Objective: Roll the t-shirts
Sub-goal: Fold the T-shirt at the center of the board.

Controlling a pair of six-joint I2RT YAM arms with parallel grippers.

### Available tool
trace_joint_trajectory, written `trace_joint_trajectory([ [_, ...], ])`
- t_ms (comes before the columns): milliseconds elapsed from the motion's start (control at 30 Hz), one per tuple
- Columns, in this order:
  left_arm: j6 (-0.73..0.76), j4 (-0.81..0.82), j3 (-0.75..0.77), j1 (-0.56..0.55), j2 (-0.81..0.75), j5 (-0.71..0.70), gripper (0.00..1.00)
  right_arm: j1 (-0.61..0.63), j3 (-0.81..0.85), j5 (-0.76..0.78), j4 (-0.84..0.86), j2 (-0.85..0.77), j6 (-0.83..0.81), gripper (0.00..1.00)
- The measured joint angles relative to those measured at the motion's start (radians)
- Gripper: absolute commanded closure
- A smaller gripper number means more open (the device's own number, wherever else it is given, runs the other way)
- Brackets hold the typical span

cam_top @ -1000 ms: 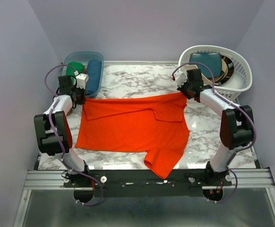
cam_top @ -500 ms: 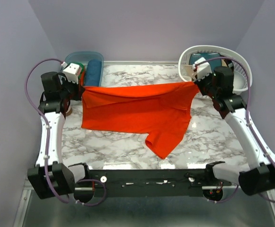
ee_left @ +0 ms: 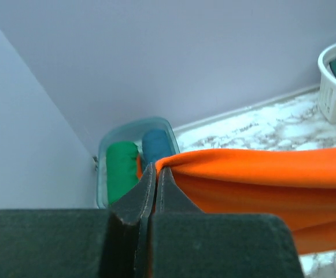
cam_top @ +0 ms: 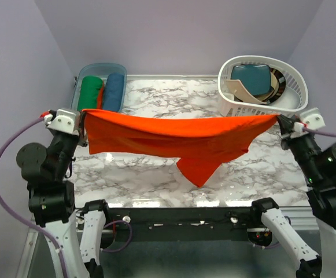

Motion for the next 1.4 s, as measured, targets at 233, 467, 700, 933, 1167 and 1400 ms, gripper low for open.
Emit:
trace_joint_trajectory([
  [233,-0.023,-0.026,0.097,0.0,-0.151,-0.058,1.0,-0.003,0.189,-0.061,-0.175,-0.136,0.048,0.99],
  [467,-0.047,0.012,0.203,0.0,-0.173,-0.096,1.0,-0.021,0.495,-0.107,-0.231,-0.1,0.068,0.99],
  [700,-0.024,-0.025,0.159,0.0,-0.086,0.01,0.96,-0.021,0.289,-0.167,-0.167,-0.09,0.083,0.99],
  [933,0.047,-0.068,-0.215,-0.006,0.21,0.12,0.95,-0.022,-0.242,-0.26,-0.083,0.058,0.066,0.99],
  [1167,0.121,0.003,-0.398,-0.056,0.686,0.049,0.99,-0.022,-0.375,-0.235,0.08,0.521,0.027,0.99],
  [1400,0.138,0.13,-0.251,-0.056,0.961,-0.052,1.0,-0.024,-0.195,-0.101,0.224,0.971,-0.027,0.99],
])
